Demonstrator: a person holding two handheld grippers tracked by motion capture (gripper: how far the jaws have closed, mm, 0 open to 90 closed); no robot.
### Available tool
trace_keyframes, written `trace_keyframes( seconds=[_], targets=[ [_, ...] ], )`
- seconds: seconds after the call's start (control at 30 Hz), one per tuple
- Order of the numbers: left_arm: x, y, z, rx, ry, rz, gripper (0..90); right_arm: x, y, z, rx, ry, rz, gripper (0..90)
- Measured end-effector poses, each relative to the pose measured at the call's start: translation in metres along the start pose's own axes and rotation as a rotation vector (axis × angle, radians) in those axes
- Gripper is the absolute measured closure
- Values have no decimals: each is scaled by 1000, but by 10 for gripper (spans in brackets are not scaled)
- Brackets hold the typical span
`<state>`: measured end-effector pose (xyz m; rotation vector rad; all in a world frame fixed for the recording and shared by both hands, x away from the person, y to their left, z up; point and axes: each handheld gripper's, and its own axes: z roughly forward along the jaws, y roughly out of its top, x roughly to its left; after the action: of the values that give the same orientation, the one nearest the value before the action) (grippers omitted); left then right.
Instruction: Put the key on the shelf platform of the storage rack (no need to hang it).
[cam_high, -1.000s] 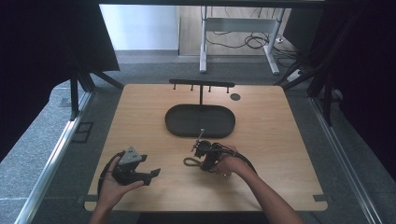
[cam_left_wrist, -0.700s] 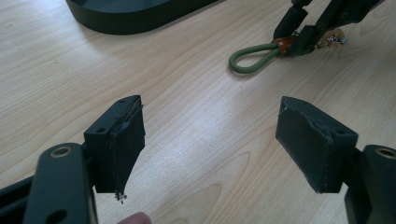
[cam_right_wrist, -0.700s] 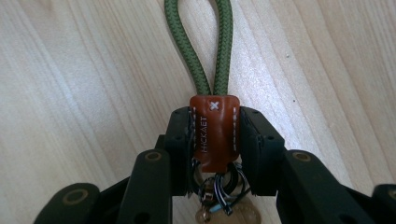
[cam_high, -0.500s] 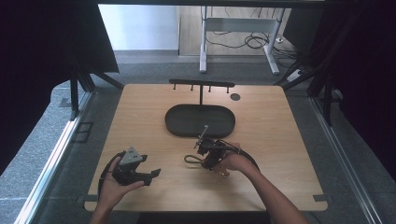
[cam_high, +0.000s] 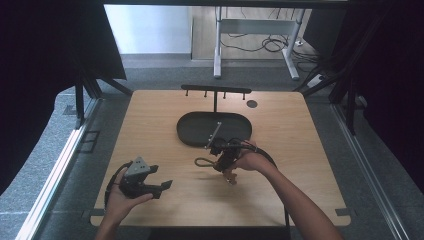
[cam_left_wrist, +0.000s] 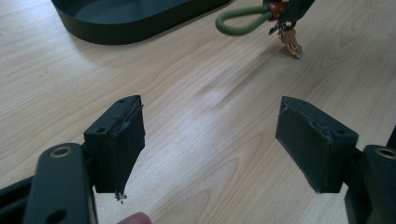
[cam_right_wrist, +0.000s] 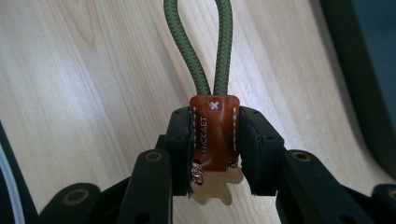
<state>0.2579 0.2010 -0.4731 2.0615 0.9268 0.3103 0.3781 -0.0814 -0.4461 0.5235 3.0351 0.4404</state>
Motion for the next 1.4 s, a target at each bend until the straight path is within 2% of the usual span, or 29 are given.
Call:
trace_keyframes(
  seconds=[0.17, 0.2, 0.3, 0.77, 1.1, 1.4],
  targets=[
    [1, 0, 0, 0, 3, -3, 242, 3, 4, -10, -21, -8, -3, 669],
    [1, 0, 0, 0, 4, -2, 242, 5, 5, -12, -22, -11, 14, 669],
    [1, -1, -2, -4, 5, -7, 242, 6, 2, -19, -33, -13, 12, 669],
    [7, -3, -1, -5, 4, -21, 242, 9, -4, -41, -25, -58, 48, 669],
    [5, -1, 2, -2, -4, -12, 242, 2, -10, -49, -12, -80, 86, 669],
    [3, 1, 3, 3, -12, 0, 241, -6, -14, -64, -13, -110, 112, 669]
  ],
)
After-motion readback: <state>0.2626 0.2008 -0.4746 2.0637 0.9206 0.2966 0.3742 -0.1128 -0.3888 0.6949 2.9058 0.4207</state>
